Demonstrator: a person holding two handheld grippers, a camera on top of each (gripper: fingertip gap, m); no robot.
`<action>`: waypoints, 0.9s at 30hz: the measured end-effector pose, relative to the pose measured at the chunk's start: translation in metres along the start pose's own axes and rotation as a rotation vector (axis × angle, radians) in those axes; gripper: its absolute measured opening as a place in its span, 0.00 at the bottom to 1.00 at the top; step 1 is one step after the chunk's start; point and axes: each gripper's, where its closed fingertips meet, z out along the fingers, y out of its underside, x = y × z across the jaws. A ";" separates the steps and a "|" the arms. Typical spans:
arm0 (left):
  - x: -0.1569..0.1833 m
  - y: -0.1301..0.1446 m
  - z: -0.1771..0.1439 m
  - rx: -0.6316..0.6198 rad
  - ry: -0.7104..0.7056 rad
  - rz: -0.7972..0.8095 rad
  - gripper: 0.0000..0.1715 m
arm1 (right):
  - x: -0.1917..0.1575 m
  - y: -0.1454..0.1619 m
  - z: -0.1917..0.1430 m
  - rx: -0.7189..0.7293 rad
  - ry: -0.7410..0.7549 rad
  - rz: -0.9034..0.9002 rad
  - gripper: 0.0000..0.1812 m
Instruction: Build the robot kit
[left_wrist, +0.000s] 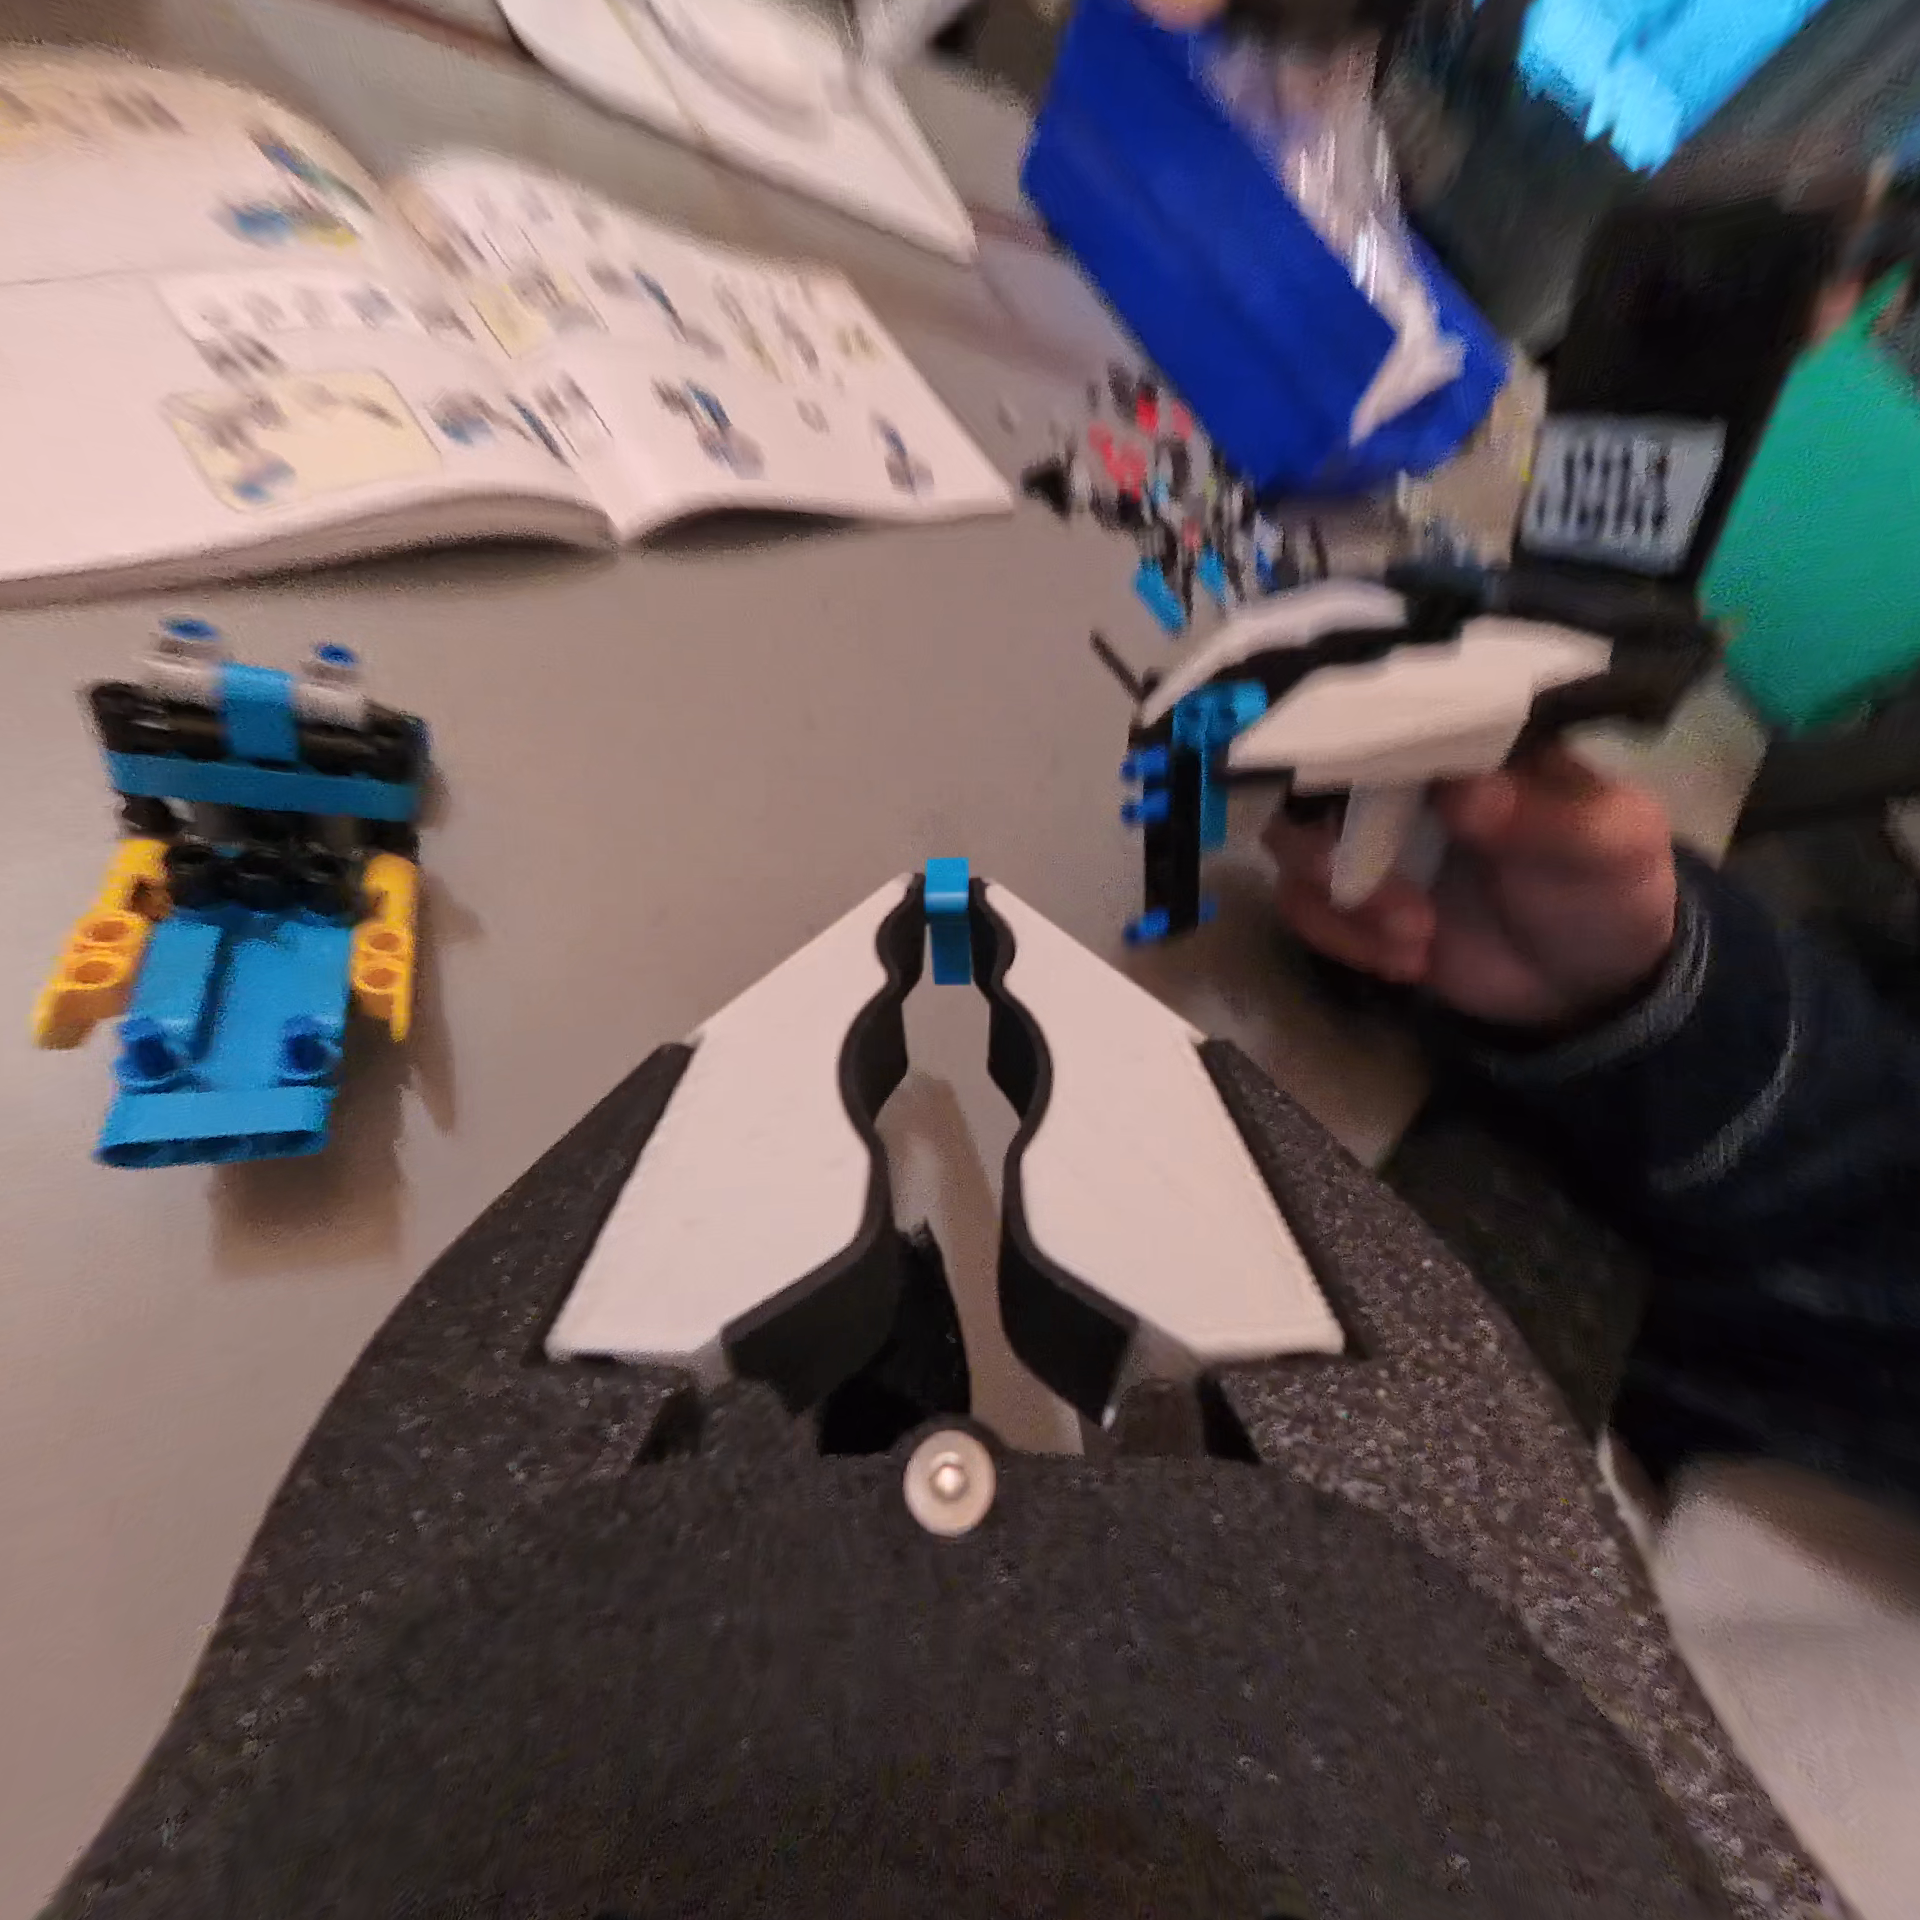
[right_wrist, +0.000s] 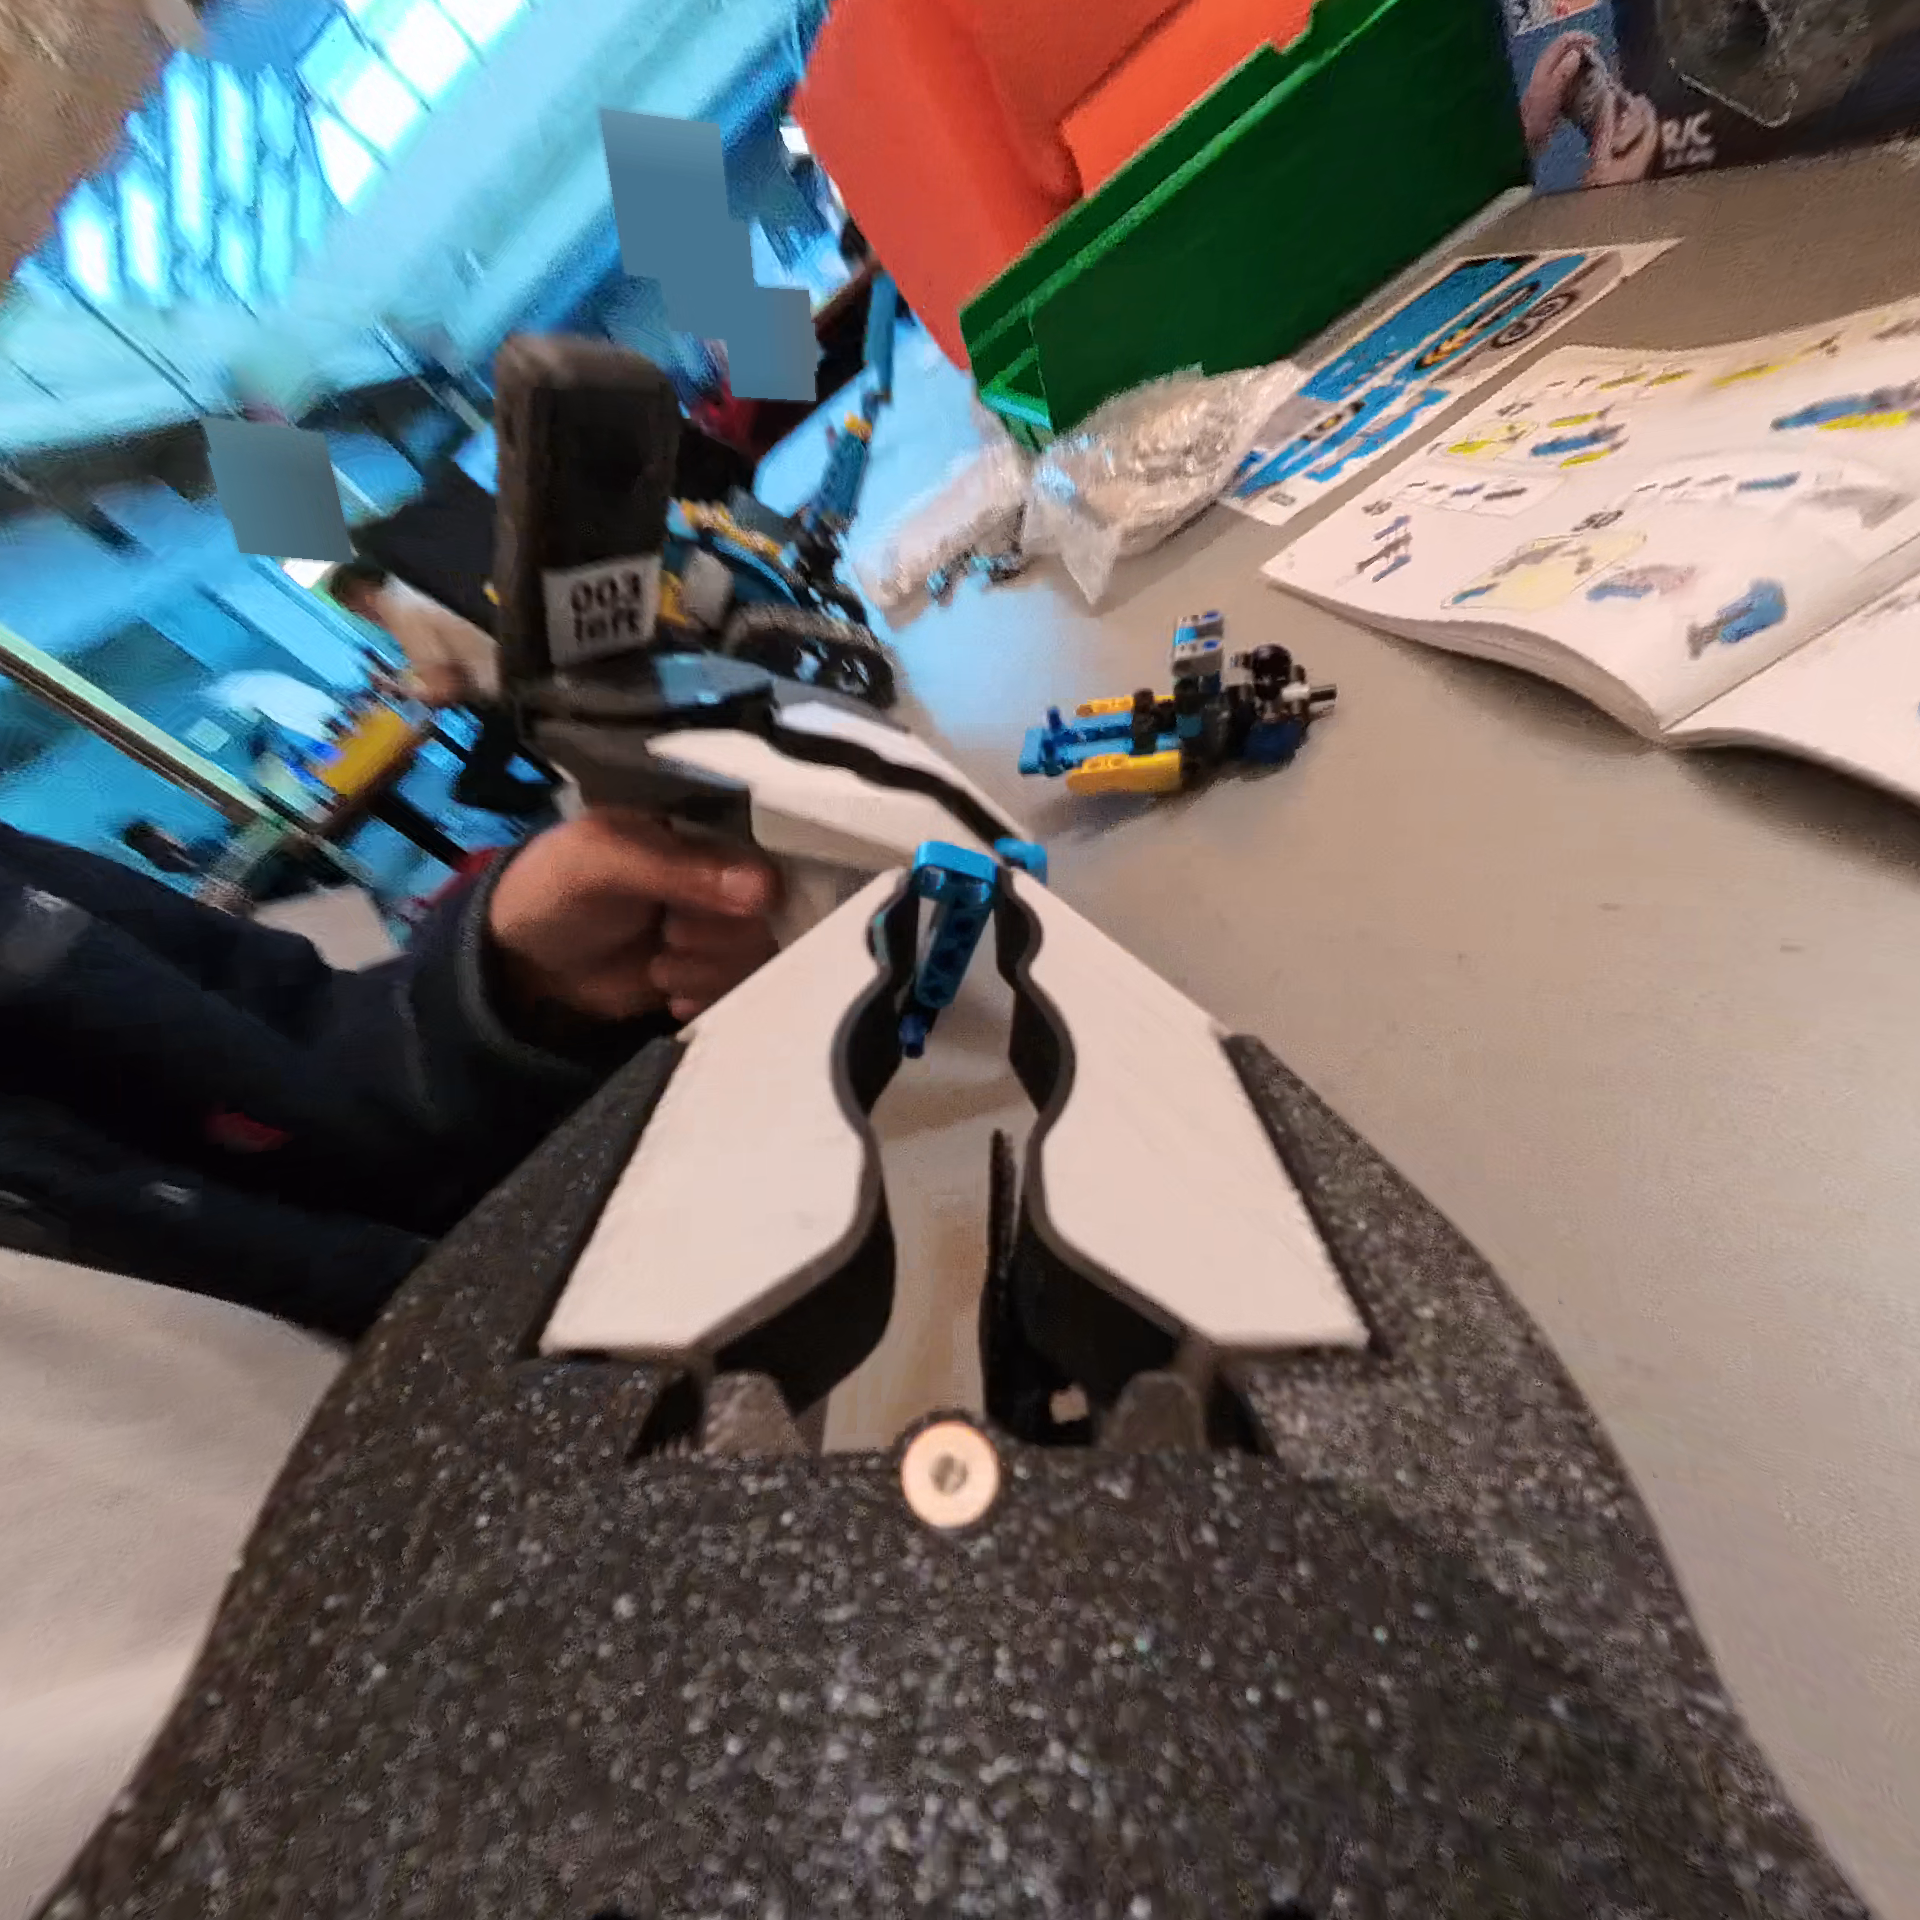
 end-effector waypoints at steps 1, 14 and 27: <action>0.004 0.012 0.001 -0.104 0.019 0.022 0.04 | -0.001 -0.004 -0.003 0.027 -0.041 0.047 0.07; 0.046 0.003 0.005 -0.020 0.080 0.161 0.26 | 0.014 -0.011 -0.004 0.123 -0.011 0.202 0.08; 0.031 -0.001 0.015 0.056 -0.179 0.489 0.09 | 0.000 -0.004 0.008 0.136 -0.141 0.428 0.08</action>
